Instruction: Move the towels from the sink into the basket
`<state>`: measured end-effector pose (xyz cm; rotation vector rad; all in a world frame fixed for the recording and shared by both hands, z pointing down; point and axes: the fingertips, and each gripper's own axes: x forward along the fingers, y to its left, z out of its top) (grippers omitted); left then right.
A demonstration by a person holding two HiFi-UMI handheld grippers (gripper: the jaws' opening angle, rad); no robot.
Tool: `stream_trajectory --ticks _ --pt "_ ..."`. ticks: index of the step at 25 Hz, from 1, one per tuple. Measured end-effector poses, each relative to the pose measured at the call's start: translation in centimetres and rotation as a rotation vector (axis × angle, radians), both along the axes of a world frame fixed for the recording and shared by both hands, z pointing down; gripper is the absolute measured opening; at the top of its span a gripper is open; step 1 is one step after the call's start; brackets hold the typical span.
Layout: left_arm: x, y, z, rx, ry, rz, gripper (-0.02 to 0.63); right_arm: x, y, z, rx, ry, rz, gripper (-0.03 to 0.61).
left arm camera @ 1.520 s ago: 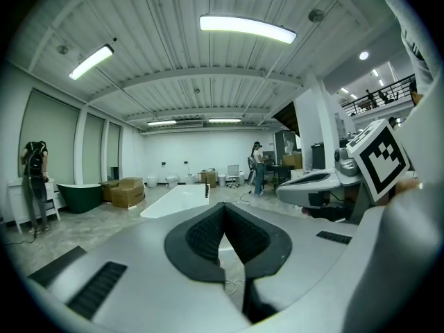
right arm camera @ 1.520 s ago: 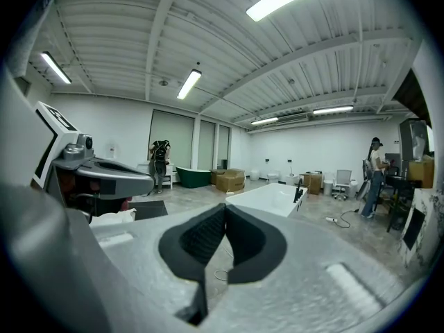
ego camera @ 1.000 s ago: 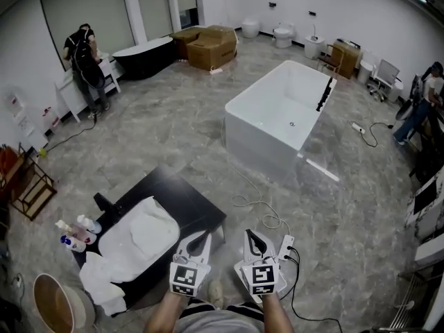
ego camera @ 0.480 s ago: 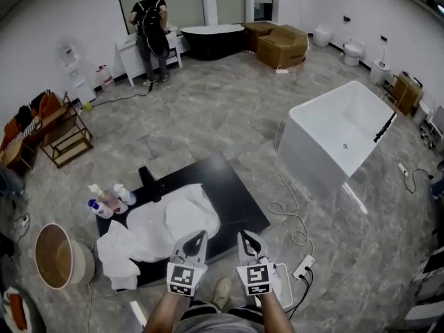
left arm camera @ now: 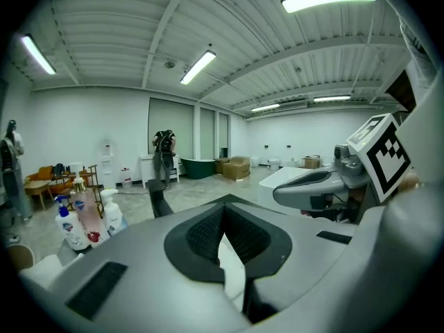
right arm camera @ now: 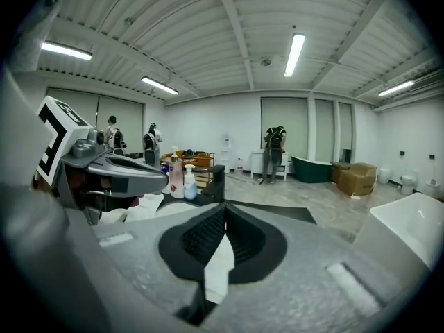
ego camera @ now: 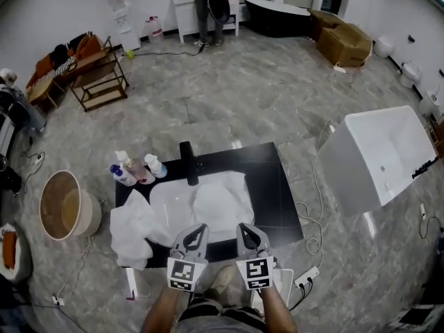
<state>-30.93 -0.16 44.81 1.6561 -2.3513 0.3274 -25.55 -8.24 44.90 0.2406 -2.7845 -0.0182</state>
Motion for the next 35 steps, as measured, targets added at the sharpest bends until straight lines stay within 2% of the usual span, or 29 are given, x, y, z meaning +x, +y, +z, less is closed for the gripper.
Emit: stream_trajectory --ticks 9,17,19,23,32,35 --pt "-8.0 1.9 8.0 -0.063 0.061 -0.140 0.009 -9.0 -0.2 7.9 -0.028 0.091 -0.126 0.000" --pt "-11.0 2.6 12.7 -0.078 0.136 -0.227 0.009 -13.2 -0.5 15.3 -0.070 0.202 -0.179 0.005" --pt "-11.5 3.0 13.5 -0.084 0.144 -0.238 0.009 -14.0 -0.2 17.0 -0.089 0.243 -0.193 0.133" --pt "-11.8 3.5 14.6 -0.101 0.143 -0.237 0.009 -15.4 -0.3 20.1 -0.115 0.331 -0.210 0.287" --pt "-12.7 3.8 15.0 -0.097 0.159 -0.252 0.009 -17.8 -1.4 26.4 -0.149 0.504 -0.210 0.408" --pt "-13.2 4.1 15.0 -0.099 0.162 -0.262 0.009 -17.8 -1.6 29.0 -0.159 0.591 -0.213 0.420"
